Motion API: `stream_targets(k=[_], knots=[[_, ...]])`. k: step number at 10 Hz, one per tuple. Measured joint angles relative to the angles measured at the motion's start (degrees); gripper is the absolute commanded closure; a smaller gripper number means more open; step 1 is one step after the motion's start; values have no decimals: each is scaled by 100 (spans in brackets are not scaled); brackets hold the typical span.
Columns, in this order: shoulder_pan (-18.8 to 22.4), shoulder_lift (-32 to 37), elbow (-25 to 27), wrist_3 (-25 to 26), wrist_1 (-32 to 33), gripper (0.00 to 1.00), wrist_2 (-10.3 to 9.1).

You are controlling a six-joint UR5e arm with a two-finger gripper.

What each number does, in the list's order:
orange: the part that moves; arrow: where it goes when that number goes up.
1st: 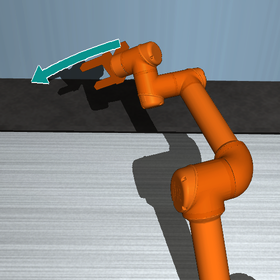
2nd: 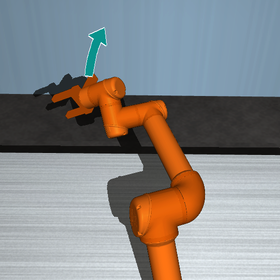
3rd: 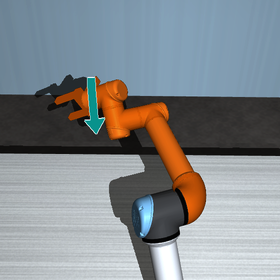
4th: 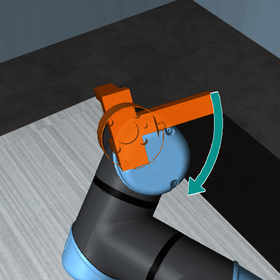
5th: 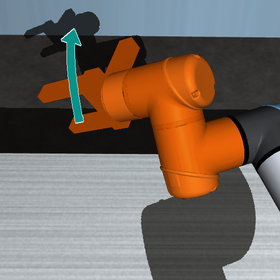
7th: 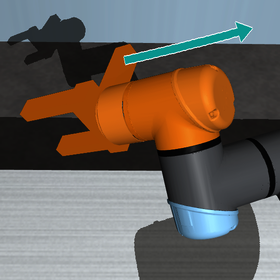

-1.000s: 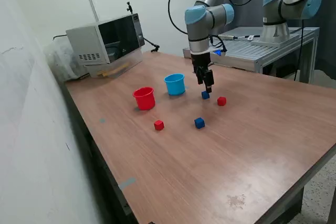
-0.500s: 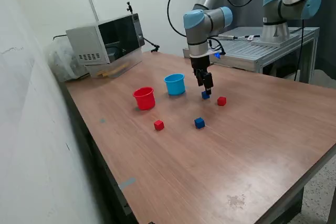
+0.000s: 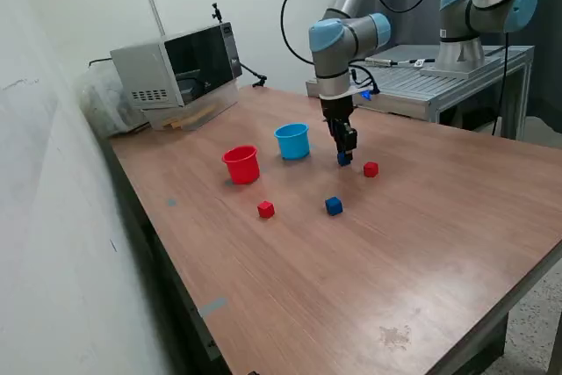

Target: Place red objects in the red bin, and blue objects in the blue bin.

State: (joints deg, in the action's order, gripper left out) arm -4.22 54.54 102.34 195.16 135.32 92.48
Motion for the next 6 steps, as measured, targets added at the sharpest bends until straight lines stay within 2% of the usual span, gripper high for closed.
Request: stream_targets(k=[3, 6], knots=[[117, 96, -112, -355, -144, 100, 8], [173, 794, -143, -571, -533, 100, 2]])
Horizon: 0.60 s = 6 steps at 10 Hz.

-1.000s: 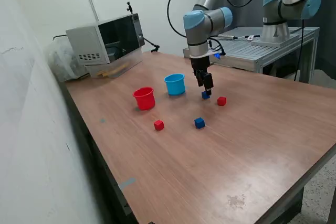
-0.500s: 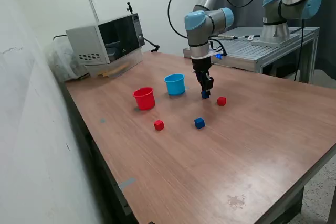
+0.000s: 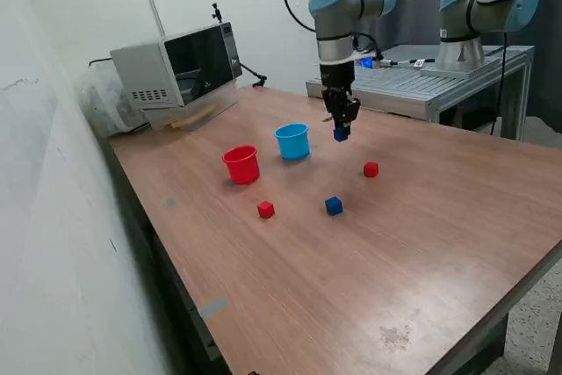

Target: Place red objects in the red bin, and blue objects in the blue bin.

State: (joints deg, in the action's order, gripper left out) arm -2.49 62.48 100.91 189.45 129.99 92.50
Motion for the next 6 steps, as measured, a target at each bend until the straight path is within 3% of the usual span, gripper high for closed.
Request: stream_targets(k=[3, 6], knots=[[-168, 440, -29, -183, -226, 100, -8], [-807, 335, -195, -279, -268, 100, -17]])
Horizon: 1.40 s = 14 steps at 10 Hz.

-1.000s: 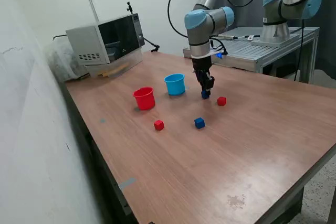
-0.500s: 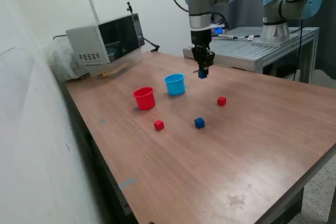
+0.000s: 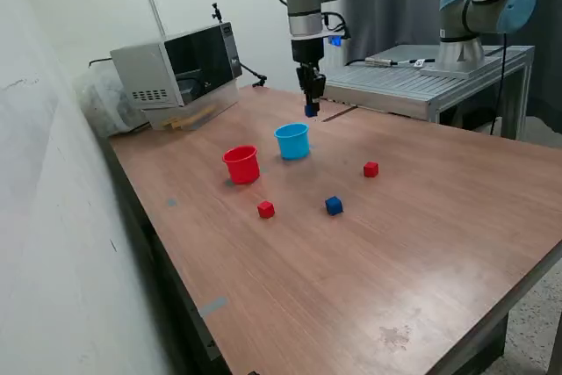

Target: Place red objects in the red bin, and blue objects in the blue bin.

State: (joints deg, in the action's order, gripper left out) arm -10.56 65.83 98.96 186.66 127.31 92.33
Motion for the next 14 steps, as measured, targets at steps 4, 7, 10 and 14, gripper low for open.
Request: stream_targets(k=[4, 7, 10, 14], knots=[[-589, -366, -258, -48, 2, 100, 4], [-646, -399, -263, -51, 25, 0, 5], [-604, -272, -237, -58, 24, 0, 3], [-148, 680, -205, -52, -533, 0, -29]])
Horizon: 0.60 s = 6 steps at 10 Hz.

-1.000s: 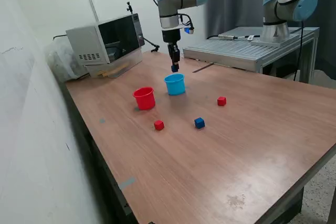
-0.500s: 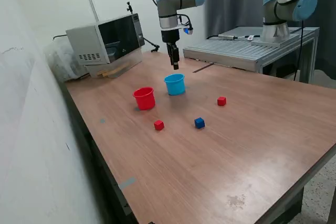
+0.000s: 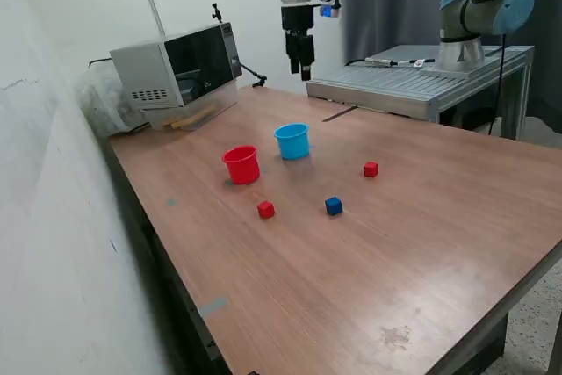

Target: Place red objects in the red bin, and blue objects in the blue bin.

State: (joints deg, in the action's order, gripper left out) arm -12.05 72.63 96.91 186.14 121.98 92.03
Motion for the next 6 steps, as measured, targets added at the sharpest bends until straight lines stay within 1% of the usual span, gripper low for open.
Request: stream_targets(k=[1, 3, 5, 6], knots=[[262, 324, -5, 0, -285, 0, -8], [936, 835, -32, 15, -669, 0, -24], [1563, 994, -175, 95, -803, 0, -36], [1799, 925, -363, 210, -821, 0, -37]])
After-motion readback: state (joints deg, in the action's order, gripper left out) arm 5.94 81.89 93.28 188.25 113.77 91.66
